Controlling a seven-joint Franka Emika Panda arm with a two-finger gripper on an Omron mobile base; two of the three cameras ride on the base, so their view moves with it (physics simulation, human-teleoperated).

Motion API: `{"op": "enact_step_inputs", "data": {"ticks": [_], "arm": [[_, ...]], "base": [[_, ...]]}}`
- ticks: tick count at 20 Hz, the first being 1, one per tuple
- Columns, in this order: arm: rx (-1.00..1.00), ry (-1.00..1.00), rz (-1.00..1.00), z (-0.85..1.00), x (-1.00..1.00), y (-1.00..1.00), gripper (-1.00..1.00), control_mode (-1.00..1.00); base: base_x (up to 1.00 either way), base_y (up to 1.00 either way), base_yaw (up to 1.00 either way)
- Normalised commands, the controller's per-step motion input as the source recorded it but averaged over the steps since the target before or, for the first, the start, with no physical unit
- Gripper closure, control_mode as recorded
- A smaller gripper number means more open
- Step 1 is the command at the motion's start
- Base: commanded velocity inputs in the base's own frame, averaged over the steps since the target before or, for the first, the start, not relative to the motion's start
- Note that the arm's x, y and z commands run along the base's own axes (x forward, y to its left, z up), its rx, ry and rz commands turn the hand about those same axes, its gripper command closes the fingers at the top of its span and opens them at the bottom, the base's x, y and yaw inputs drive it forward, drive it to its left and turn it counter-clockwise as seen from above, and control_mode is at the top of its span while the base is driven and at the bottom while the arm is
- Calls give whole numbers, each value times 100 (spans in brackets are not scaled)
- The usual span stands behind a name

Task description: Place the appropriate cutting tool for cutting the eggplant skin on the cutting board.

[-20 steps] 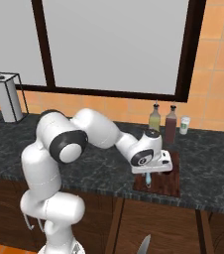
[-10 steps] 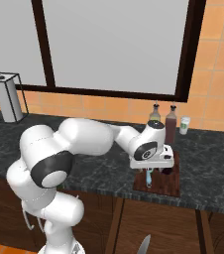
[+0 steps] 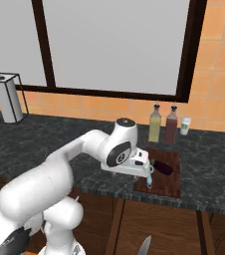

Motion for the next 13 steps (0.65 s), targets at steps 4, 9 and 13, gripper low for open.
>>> {"op": "enact_step_inputs", "data": {"ticks": [4,9,13], "arm": [[0,-4,-18,41,-100,95,-100,-100],[0,-10,-9,73,-100,79,-100,-100],[0,-14,-2,72,-100,85,-100,-100]], "base": [[0,0,0],[0,0,0],[0,0,0]]}}
